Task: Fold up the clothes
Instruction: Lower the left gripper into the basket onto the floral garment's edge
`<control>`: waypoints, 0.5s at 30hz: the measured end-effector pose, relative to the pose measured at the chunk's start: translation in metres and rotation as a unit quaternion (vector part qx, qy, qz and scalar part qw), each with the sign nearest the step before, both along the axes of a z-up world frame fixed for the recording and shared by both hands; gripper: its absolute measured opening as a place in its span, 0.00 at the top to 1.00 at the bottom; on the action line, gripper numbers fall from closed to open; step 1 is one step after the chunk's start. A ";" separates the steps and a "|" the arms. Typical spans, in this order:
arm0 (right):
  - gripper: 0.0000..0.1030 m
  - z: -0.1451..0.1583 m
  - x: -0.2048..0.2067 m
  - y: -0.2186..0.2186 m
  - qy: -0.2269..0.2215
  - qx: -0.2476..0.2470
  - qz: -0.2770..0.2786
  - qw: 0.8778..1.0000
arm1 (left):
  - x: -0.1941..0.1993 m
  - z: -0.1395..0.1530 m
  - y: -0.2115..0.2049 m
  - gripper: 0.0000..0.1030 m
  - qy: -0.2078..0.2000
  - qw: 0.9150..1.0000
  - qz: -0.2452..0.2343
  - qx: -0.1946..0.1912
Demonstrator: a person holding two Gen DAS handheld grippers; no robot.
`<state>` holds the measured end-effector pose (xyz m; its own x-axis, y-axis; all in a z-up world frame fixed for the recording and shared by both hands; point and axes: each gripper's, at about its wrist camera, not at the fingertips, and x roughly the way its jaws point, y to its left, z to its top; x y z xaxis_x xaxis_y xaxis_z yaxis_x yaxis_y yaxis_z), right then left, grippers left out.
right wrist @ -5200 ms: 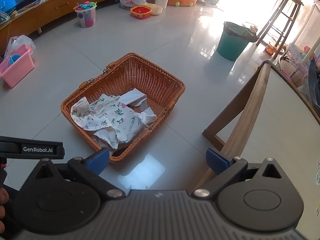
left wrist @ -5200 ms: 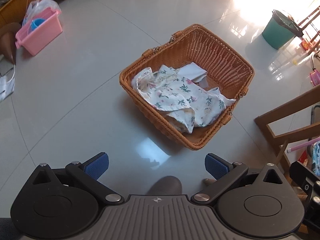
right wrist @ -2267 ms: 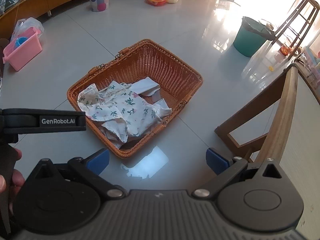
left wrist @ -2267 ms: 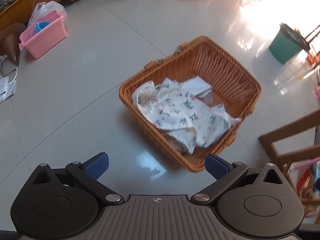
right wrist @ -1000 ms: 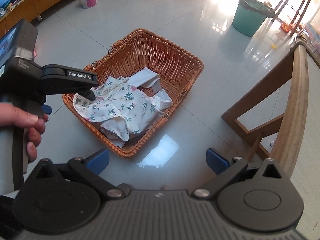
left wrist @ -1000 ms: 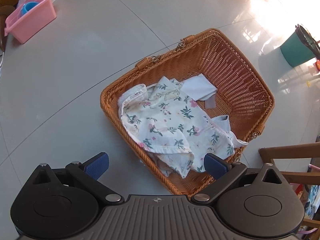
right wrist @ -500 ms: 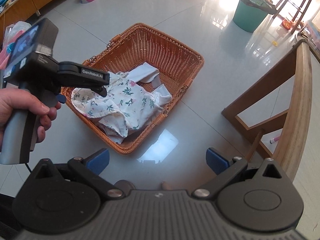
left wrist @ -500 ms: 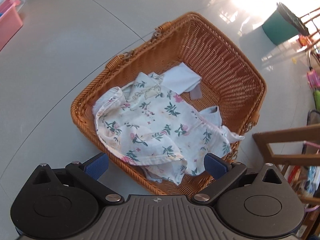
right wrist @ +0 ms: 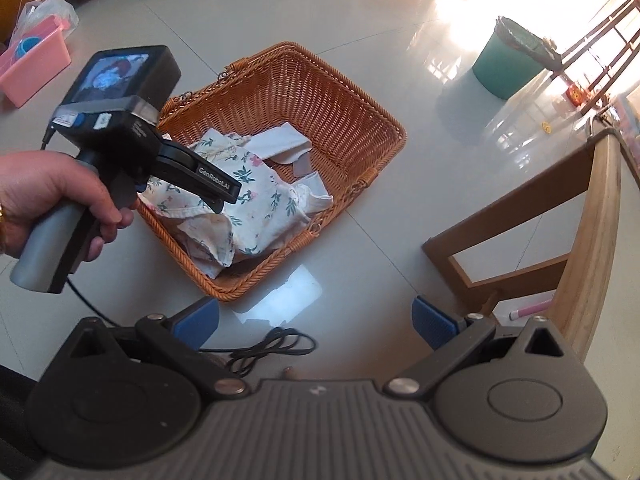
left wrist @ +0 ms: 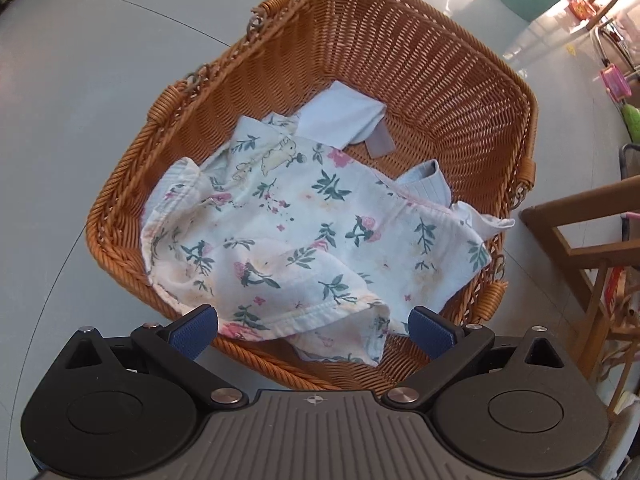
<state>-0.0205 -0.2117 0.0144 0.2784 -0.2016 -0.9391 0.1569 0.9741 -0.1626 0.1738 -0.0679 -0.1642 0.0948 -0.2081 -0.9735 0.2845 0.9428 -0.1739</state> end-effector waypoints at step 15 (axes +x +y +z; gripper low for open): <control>0.00 -0.006 0.003 0.000 0.016 0.010 -0.002 1.000 | 0.001 -0.046 -0.020 0.01 -0.025 0.996 -0.063 0.050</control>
<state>-0.0177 -0.2114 0.0083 0.2469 -0.1831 -0.9516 0.1560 0.9767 -0.1475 0.1749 -0.0883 -0.2100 0.1231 -0.1240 -0.9846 0.4076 0.9109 -0.0638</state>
